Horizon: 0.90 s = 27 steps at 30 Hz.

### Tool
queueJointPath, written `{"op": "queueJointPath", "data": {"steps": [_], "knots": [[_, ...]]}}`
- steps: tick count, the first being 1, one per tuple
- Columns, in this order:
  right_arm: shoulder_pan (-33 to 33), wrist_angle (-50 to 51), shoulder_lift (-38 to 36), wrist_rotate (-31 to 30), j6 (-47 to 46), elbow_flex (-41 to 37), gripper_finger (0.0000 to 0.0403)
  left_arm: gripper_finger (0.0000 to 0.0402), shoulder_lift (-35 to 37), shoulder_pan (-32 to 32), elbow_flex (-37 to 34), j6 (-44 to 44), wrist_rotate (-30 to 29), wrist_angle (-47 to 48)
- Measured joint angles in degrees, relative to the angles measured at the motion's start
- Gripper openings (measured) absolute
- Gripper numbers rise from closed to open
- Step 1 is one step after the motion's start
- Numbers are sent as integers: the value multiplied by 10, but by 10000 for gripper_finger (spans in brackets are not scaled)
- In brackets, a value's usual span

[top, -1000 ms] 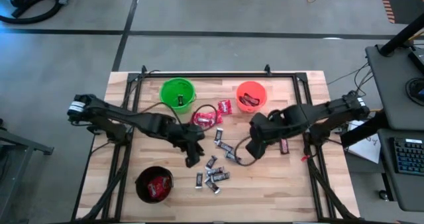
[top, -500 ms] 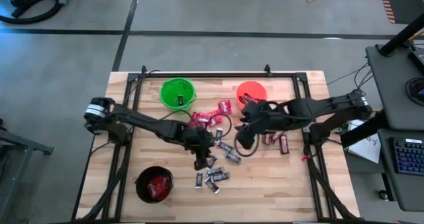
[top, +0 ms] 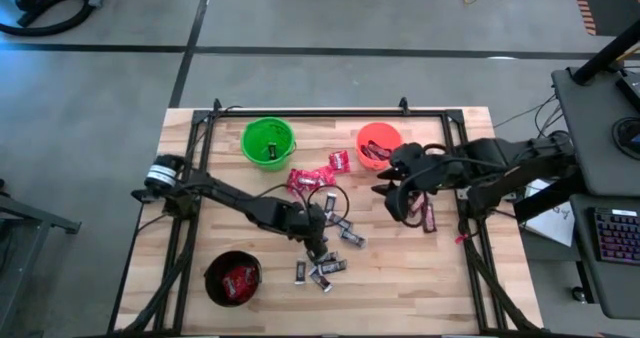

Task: Sort candy
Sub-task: Put the black chocolate into the green bucket

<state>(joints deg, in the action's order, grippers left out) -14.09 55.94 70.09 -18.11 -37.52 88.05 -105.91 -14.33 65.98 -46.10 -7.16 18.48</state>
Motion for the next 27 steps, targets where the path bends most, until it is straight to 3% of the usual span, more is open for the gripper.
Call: {"op": "queueJointPath", "data": {"steps": [7,11,20,27], "knots": [[0,-5,-2,1,1,-12,176,173,0,-3,0,-149,-11,23],[0,-5,-2,7,1,-16,176,211,0,-4,2,-191,-9,20],[2,-5,-2,37,-4,-17,176,207,-12,-13,28,-210,-43,39],[2,-4,-2,38,-4,-18,176,201,-84,-16,92,-207,-44,78]]}}
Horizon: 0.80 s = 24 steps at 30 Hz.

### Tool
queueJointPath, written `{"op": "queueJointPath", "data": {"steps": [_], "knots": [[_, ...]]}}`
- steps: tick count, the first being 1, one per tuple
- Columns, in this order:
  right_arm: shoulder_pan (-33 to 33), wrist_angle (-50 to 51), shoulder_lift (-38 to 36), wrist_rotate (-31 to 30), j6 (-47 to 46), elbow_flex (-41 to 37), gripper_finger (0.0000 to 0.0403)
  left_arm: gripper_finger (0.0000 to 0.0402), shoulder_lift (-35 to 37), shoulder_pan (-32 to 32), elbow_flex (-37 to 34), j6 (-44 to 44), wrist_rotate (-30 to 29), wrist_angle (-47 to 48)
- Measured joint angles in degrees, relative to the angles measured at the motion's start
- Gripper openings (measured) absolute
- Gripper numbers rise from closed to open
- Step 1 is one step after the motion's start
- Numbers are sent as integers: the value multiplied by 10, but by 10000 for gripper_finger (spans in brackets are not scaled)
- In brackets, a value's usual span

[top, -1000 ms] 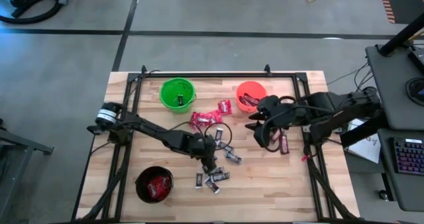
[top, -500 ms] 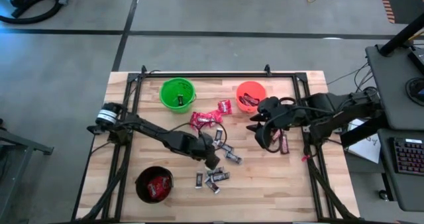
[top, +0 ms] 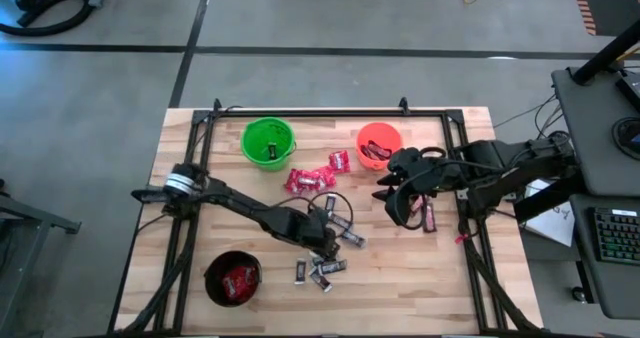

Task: Sort candy
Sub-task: Put the black chocolate into the green bucket

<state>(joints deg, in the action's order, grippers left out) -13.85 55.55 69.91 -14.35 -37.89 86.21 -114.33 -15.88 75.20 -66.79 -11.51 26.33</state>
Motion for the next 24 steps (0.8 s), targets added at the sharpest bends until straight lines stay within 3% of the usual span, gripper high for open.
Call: {"op": "queueJointPath", "data": {"steps": [8,20,24], "knots": [[0,9,0,0,-7,-3,176,184,-54,-5,73,28,-3,67],[0,12,1,0,-11,-26,176,31,-66,-5,93,33,1,76],[0,12,1,13,-12,-28,176,7,-62,-6,112,50,6,92]]}}
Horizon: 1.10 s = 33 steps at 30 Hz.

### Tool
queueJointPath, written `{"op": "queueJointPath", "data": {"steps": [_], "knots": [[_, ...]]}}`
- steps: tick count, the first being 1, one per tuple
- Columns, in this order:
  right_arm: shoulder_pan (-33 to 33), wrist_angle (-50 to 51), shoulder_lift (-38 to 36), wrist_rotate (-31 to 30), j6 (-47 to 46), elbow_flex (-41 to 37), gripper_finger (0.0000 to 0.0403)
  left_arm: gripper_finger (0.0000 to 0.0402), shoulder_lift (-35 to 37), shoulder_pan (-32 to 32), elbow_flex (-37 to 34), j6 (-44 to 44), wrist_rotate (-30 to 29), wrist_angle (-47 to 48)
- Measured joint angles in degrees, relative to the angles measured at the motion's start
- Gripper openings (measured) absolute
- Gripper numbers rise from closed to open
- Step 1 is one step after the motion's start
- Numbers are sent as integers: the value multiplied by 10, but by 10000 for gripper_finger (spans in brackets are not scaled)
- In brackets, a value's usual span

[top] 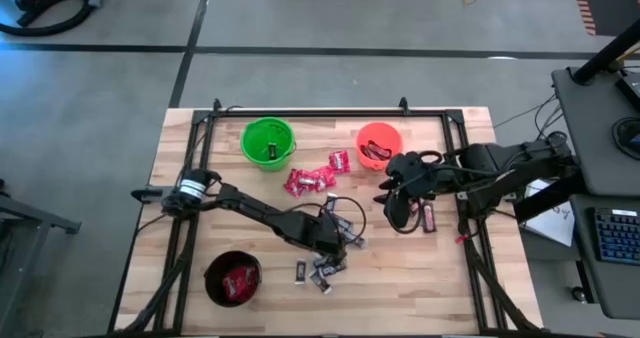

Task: Sort candy
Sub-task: Put the black chocolate into the green bucket

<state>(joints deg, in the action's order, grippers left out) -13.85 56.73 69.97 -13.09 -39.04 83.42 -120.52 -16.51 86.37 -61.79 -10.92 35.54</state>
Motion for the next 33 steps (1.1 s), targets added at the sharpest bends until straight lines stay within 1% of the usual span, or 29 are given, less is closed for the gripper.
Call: {"op": "queueJointPath", "data": {"steps": [3,6,8,13,18,21,23,26,29,33], "knots": [[0,2,-1,1,0,0,176,13,26,-1,29,21,0,65],[0,3,-2,1,0,0,176,20,69,0,61,52,-7,152],[0,3,-2,1,1,0,176,19,103,3,76,73,-19,191],[0,0,-2,1,26,0,176,15,218,19,83,121,-61,210],[3,-20,-2,-4,73,0,176,14,315,40,81,184,-127,209],[24,-53,-2,-4,100,0,176,14,363,69,78,224,-135,210],[44,-76,-2,-5,113,0,176,14,389,90,71,249,-133,211],[82,-104,-2,-3,129,1,176,14,428,126,47,291,-114,210],[127,-122,2,1,138,1,176,14,469,176,9,332,-82,203],[195,-134,14,15,144,1,176,14,516,261,-56,380,-24,188]]}}
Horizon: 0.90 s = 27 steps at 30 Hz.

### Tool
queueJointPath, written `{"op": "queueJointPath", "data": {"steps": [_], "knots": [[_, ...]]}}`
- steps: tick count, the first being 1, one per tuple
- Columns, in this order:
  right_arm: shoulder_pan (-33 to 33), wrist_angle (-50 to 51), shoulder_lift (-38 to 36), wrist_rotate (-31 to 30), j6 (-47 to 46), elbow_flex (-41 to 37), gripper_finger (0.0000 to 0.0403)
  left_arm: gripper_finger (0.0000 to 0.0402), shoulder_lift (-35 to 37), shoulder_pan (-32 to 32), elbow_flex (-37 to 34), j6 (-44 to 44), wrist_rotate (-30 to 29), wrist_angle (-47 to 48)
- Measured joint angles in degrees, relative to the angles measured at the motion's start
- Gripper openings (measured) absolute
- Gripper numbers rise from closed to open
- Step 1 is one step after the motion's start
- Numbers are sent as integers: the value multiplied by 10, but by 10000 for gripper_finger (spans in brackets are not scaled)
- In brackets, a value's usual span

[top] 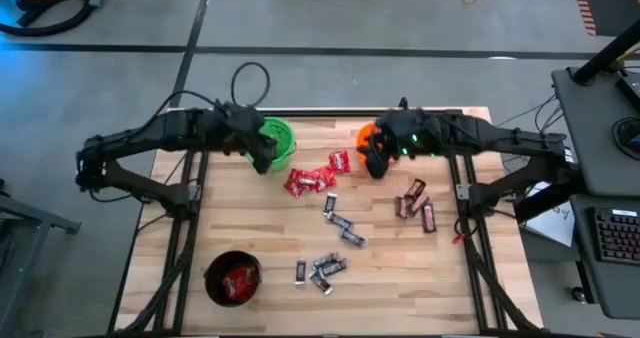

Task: Sort candy
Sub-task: Put the black chocolate into the green bucket

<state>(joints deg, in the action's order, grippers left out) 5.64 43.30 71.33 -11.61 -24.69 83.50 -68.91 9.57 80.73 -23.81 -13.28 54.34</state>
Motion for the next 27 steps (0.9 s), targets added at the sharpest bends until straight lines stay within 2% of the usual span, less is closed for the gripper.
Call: {"op": "queueJointPath", "data": {"steps": [8,13,20,27], "knots": [[103,-37,30,4,2,0,176,13,63,148,-149,85,102,-129],[133,-33,49,16,2,0,176,13,71,218,-217,112,112,-160],[145,-32,80,18,2,0,176,13,54,237,-270,133,118,-275],[145,-29,103,17,2,0,176,13,10,237,-281,207,88,-311]]}}
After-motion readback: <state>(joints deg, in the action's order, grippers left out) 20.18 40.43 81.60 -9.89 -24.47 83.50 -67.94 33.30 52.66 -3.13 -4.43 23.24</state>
